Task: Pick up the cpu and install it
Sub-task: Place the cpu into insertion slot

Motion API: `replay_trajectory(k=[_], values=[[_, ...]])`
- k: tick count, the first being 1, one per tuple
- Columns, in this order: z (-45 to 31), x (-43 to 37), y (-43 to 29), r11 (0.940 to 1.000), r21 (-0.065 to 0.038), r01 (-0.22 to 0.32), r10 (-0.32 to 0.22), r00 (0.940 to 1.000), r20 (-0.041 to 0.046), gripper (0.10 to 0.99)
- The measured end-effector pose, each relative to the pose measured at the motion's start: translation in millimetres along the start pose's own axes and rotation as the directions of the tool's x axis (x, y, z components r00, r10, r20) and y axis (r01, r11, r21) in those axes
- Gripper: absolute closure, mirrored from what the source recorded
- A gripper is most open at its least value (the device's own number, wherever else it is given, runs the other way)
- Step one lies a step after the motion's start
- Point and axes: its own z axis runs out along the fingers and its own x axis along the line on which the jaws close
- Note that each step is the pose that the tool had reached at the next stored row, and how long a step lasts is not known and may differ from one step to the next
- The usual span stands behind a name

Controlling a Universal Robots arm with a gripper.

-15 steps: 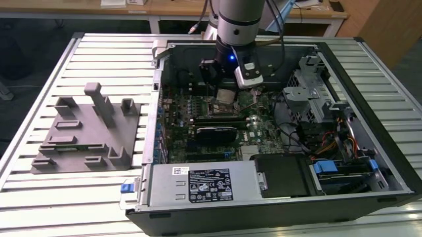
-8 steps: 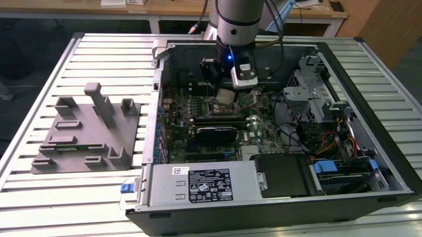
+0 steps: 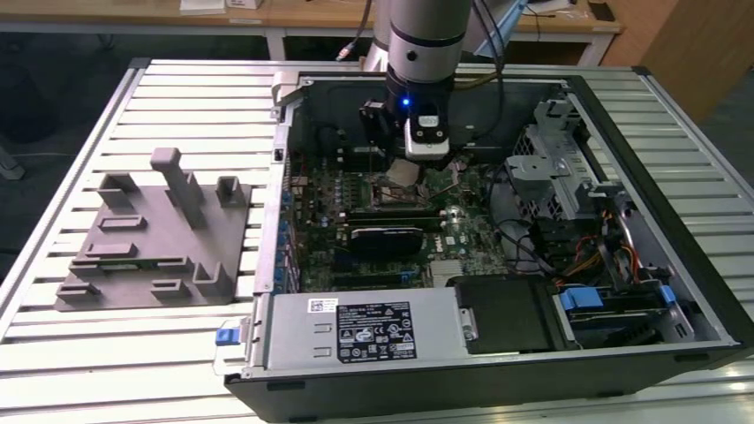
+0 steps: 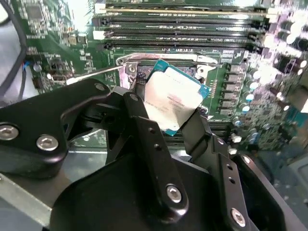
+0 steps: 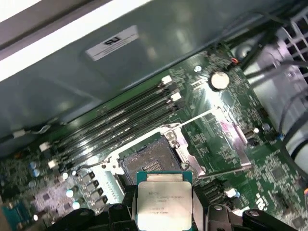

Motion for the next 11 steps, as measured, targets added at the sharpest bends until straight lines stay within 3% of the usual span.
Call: replay_trajectory(k=[5,11], values=[[0.3,0.0,0.0,0.9960,-0.002,-0.090,0.090,0.9960,0.0041,0.545],[0.7,0.0,0.0,0.9802,-0.004,-0.198,0.198,0.9802,0.0089,0.545]])
